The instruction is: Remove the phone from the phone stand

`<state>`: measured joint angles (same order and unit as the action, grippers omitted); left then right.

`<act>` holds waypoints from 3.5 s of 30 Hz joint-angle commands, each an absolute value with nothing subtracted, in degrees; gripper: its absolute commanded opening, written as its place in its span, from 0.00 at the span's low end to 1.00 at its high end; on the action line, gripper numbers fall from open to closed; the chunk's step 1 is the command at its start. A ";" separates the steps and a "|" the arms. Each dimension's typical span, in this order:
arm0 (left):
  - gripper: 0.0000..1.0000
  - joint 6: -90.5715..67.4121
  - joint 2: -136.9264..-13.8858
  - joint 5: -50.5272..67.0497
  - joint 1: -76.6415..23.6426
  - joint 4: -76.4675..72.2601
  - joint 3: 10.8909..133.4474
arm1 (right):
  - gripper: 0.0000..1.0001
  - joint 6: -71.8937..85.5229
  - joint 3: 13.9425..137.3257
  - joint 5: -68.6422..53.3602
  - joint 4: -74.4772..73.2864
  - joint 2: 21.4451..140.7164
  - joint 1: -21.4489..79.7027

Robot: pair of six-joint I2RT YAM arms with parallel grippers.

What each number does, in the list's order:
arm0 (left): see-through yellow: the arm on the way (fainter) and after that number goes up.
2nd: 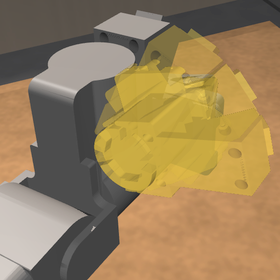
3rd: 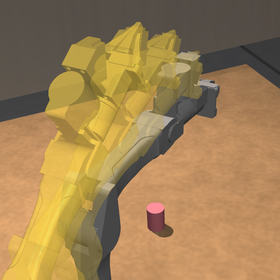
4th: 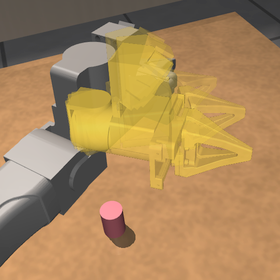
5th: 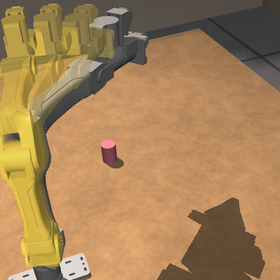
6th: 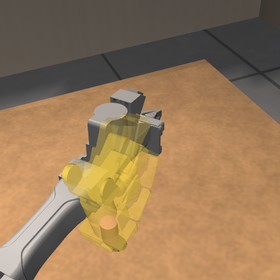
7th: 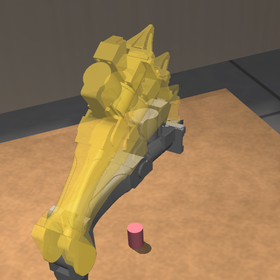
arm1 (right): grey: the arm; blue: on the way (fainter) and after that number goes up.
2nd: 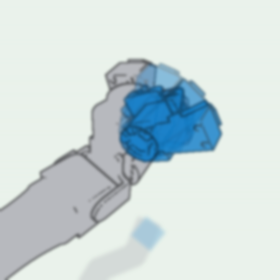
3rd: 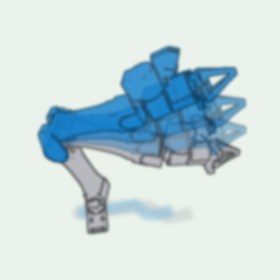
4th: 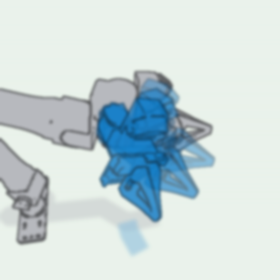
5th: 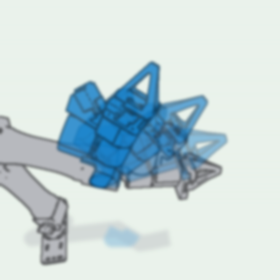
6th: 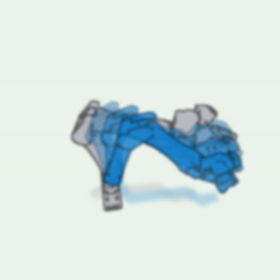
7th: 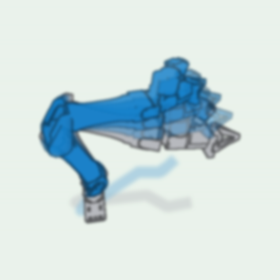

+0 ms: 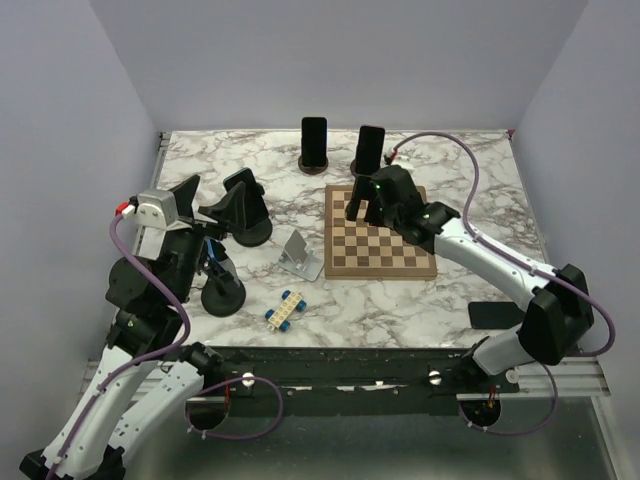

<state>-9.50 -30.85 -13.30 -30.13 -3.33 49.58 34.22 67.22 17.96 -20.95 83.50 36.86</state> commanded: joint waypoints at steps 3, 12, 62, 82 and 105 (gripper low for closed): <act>0.99 -7.59 -31.28 -15.73 -30.43 -3.93 48.72 | 1.00 35.08 75.75 19.89 -19.69 93.14 38.22; 0.99 -3.55 -34.04 -24.98 -30.40 -0.52 51.60 | 1.00 35.65 72.60 15.72 -15.61 89.57 38.66; 0.99 6.64 -73.12 3.52 12.71 34.13 64.47 | 1.00 20.81 49.04 -2.55 -10.58 44.26 38.62; 0.99 7.22 -81.84 3.21 13.28 35.68 69.79 | 1.00 20.53 47.02 -2.35 -7.41 45.63 38.67; 0.92 8.65 -85.39 2.46 13.50 35.96 70.93 | 1.00 20.40 47.48 -2.10 -8.79 45.47 38.66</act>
